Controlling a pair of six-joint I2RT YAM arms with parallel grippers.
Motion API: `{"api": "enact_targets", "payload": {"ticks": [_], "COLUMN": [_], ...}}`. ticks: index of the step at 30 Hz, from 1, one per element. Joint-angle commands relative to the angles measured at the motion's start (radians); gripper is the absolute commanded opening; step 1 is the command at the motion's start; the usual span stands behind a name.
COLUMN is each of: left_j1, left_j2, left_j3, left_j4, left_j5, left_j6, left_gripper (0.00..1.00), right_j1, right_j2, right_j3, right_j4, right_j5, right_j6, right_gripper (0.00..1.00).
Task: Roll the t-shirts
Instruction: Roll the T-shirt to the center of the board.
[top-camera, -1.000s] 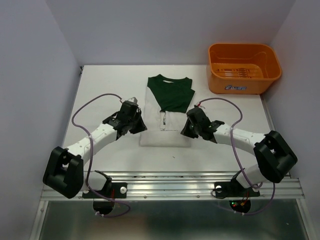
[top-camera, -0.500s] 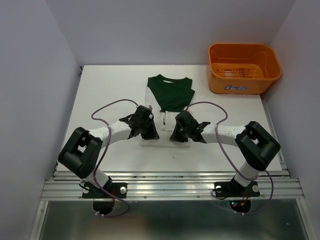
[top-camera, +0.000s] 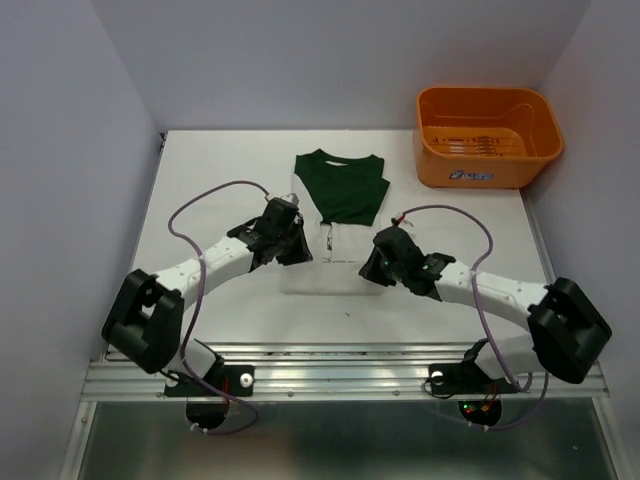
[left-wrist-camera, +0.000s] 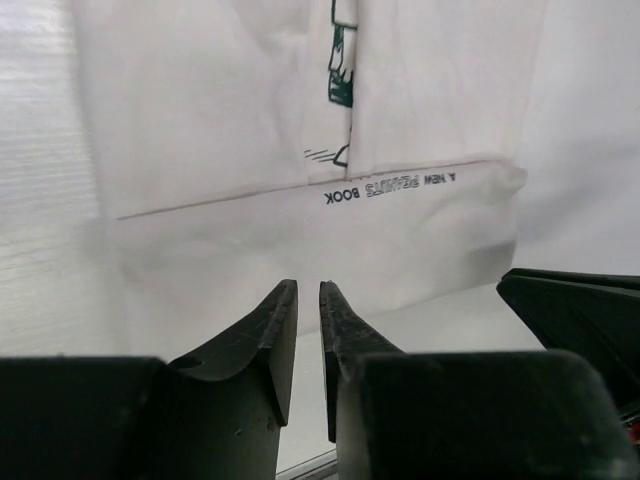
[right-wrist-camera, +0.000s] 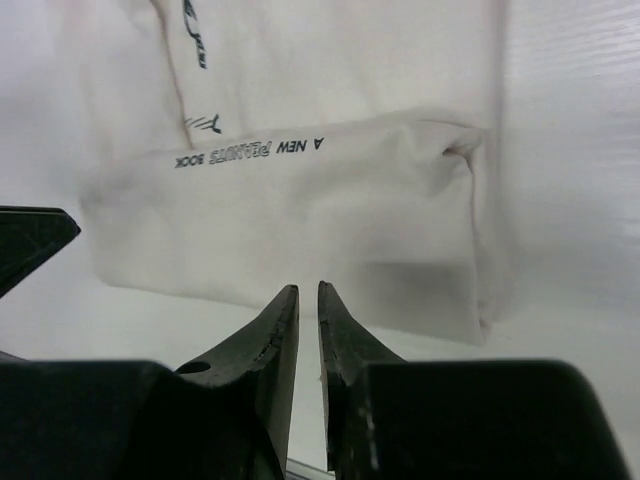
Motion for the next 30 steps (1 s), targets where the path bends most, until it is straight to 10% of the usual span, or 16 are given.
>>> {"api": "enact_targets", "payload": {"ticks": [1, 14, 30], "left_j1": [0.031, 0.132, 0.146], "left_j2": [-0.155, -0.327, -0.340], "left_j3": [0.022, -0.248, -0.429], "left_j4": [-0.088, -0.050, 0.117], "left_j5": [-0.081, -0.003, 0.000], "left_j6": [0.031, -0.035, -0.095], "left_gripper": [0.29, 0.69, 0.50], "right_j1": [-0.003, -0.022, -0.080], "right_j2": [-0.146, -0.361, -0.240], "right_j3": [-0.030, -0.290, -0.335], "right_j4": [-0.088, -0.045, 0.131], "right_j5": [0.109, 0.005, -0.029], "right_j6": [0.036, 0.228, 0.253], "right_gripper": [0.20, 0.46, 0.45]}}
